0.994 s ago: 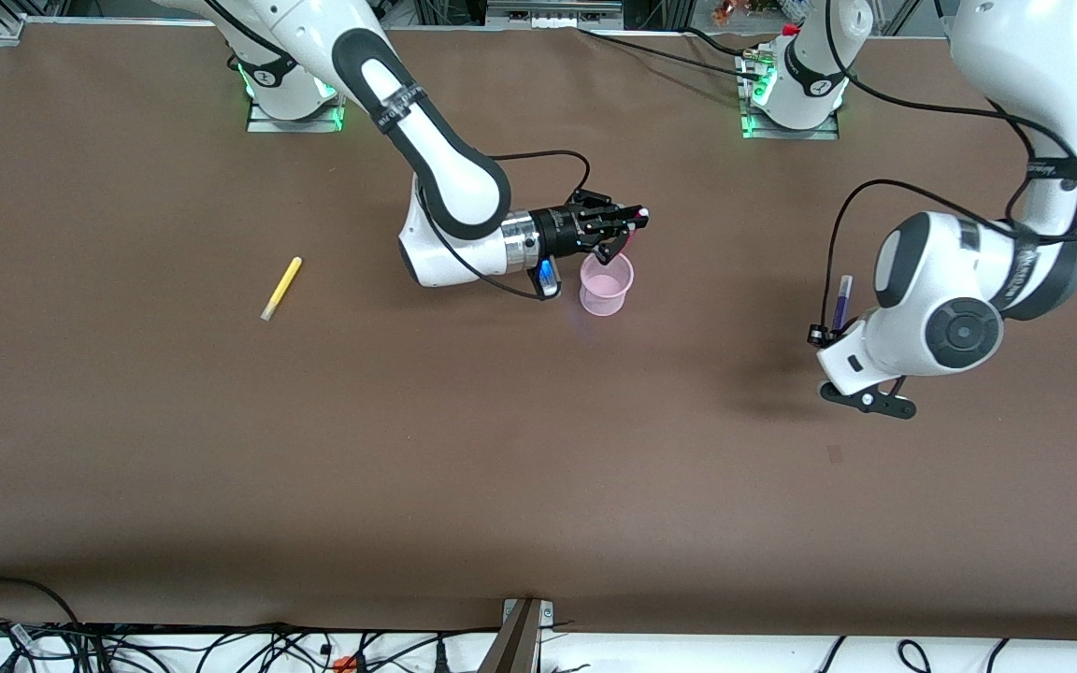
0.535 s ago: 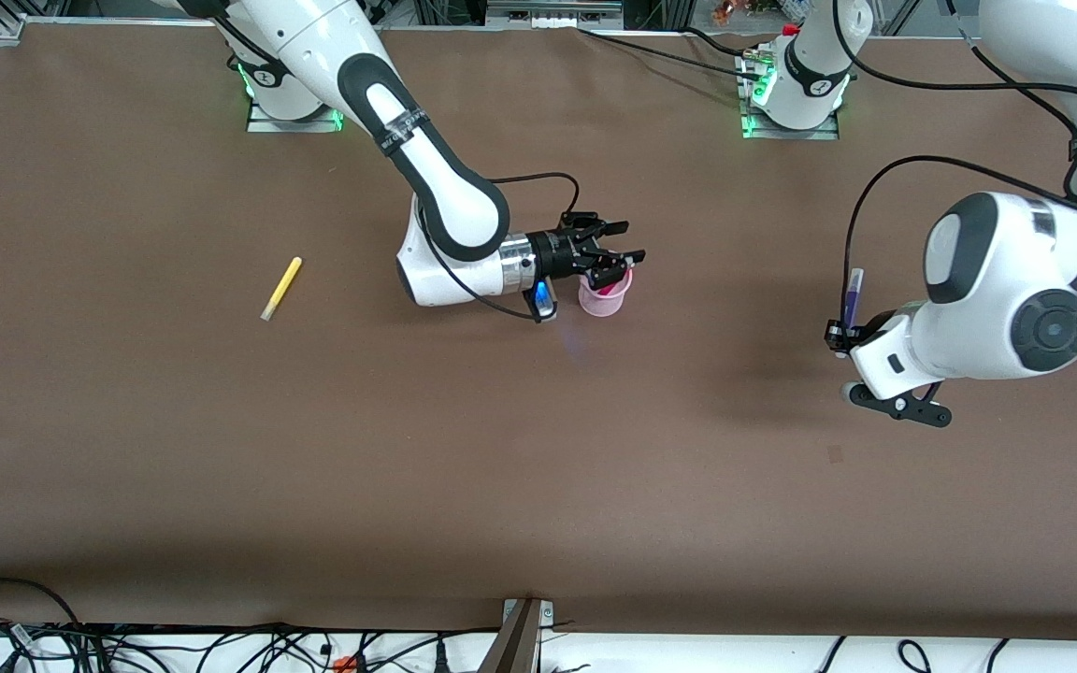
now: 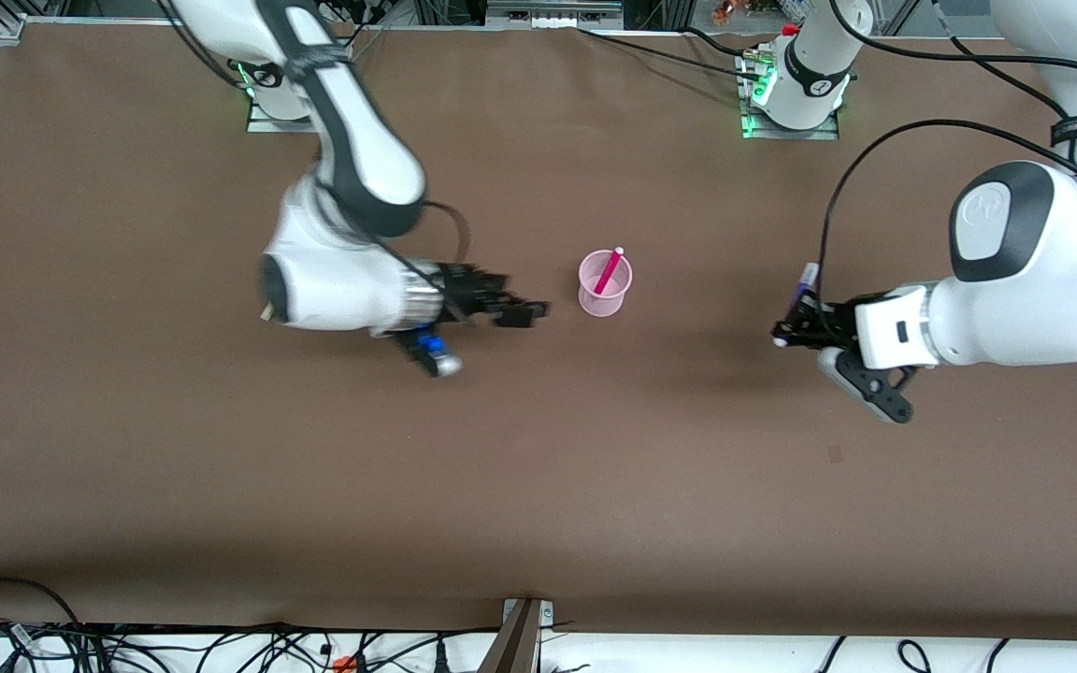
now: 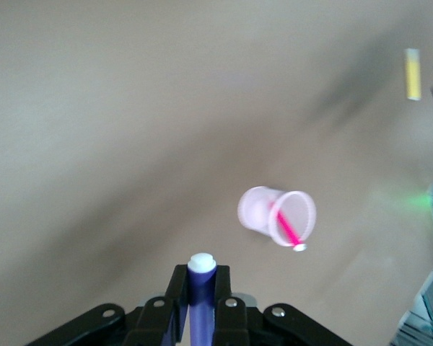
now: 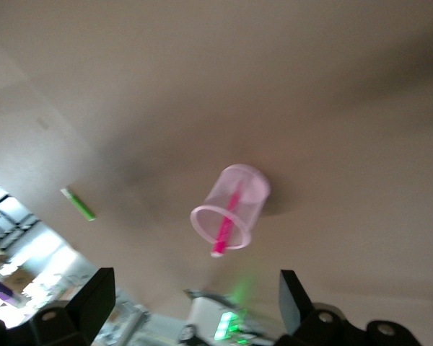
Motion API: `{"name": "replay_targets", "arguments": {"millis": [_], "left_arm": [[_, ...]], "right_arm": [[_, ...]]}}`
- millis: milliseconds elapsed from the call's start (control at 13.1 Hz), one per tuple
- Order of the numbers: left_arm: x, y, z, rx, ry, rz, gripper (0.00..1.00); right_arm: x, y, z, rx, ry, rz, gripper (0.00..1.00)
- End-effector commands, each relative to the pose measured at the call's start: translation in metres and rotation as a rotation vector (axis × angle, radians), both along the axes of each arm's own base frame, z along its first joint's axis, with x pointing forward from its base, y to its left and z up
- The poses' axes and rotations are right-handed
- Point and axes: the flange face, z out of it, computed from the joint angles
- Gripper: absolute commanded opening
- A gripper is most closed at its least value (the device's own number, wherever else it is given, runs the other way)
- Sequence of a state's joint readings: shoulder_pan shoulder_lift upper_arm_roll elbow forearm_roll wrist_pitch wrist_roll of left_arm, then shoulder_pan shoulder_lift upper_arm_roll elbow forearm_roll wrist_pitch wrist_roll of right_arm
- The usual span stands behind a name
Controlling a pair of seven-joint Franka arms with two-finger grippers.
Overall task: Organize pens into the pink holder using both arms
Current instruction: 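Withdraw the right gripper while the left gripper carries the blue pen to the cup, then lower the blue pen into the cup and open the left gripper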
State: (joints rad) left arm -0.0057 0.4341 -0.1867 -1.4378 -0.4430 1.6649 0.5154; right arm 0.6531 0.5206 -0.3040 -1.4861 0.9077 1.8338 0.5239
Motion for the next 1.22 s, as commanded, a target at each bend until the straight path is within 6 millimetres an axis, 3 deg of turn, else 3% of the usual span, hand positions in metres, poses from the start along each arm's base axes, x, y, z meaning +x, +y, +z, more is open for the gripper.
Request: {"name": "replay_targets", "arguments": {"millis": [0, 76, 229, 382, 535, 765, 1071, 1147], "left_arm": [[-0.008, -0.038, 0.007, -0.192, -0.064, -0.173, 0.0], [-0.008, -0.049, -0.005, -0.295, -0.082, -0.223, 0.0], [0.0, -0.069, -0.042, -0.483, -0.22, -0.387, 0.0], [-0.005, -0.075, -0.068, -0.568, -0.301, -0.453, 0.0], [-0.023, -0.105, -0.084, -0.646, -0.427, -0.583, 0.0], [-0.09, -0.145, -0.099, -0.622, -0.619, -0.548, 0.0], [-0.119, -0.168, -0.125, -0.601, -0.732, -0.674, 0.0], [-0.129, -0.173, -0.125, -0.602, -0.729, -0.695, 0.0]], "right_arm": [[0.018, -0.1, 0.051, -0.066, -0.112, 0.101, 1.0], [0.018, -0.14, 0.079, -0.124, -0.163, 0.124, 1.0], [0.006, -0.192, 0.125, -0.22, -0.257, 0.234, 1.0], [-0.008, -0.224, 0.156, -0.324, -0.296, 0.321, 1.0], [-0.018, -0.242, 0.177, -0.403, -0.333, 0.383, 1.0], [-0.027, -0.255, 0.188, -0.419, -0.346, 0.44, 1.0], [-0.049, -0.289, 0.197, -0.417, -0.343, 0.438, 1.0], [-0.058, -0.288, 0.202, -0.442, -0.354, 0.455, 1.0]]}}
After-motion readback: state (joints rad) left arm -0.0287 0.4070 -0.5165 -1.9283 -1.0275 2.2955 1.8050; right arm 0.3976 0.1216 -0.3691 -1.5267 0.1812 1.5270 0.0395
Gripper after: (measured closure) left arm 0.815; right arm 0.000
